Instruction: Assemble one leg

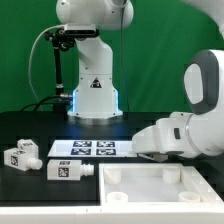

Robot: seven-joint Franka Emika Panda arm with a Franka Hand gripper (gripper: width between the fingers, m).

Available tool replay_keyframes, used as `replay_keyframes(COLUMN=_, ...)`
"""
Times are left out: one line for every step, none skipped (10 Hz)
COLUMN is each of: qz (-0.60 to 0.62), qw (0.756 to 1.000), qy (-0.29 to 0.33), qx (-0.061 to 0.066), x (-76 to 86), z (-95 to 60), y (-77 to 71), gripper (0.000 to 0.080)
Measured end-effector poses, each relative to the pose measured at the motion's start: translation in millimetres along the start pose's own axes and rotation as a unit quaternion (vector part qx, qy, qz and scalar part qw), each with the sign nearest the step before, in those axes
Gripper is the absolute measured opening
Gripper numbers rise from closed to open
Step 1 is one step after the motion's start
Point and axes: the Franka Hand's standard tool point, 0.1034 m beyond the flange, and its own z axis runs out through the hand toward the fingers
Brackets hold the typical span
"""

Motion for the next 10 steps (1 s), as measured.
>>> replay_keyframes(qz=-0.001, qw=1.0, qy=0.006, qx=0.001, x=-4.0, z=-3.5, y=-0.8, gripper=0.0649)
replay_keyframes(qz=-0.001, qw=1.0, qy=0.006, qx=0.002, x=-5.5, z=-3.2, y=0.1, gripper=0.0649)
replay_keyframes(qz=0.0, qw=1.0, qy=0.004, qx=0.003, x=-4.9, z=-1.9, y=1.1, gripper=0.0521)
replay_keyframes(qz=0.0, qw=1.0, qy=0.004, qx=0.003, x=-4.8, z=-2.0, y=1.6, gripper=0.0521)
replay_keyframes(qz=0.0, qw=1.0, qy=0.004, qx=0.004, x=-4.7, z=-1.9, y=2.1, gripper=0.0385)
replay_keyframes(qz=0.001, qw=1.0, qy=0.004, qx=0.005, x=-4.6, z=-1.8, y=2.8, gripper=0.0284)
replay_keyframes(qz=0.001, qw=1.0, qy=0.004, qx=0.005, x=-4.6, z=-1.7, y=3.2, gripper=0.0284)
replay_keyframes(qz=0.001, qw=1.0, qy=0.004, qx=0.006, x=-4.5, z=-1.7, y=3.7, gripper=0.0284)
replay_keyframes(qz=0.002, qw=1.0, qy=0.004, qx=0.006, x=-4.5, z=-1.7, y=4.2, gripper=0.0284)
replay_keyframes(qz=0.002, qw=1.0, qy=0.004, qx=0.007, x=-4.3, z=-2.1, y=4.9, gripper=0.0284)
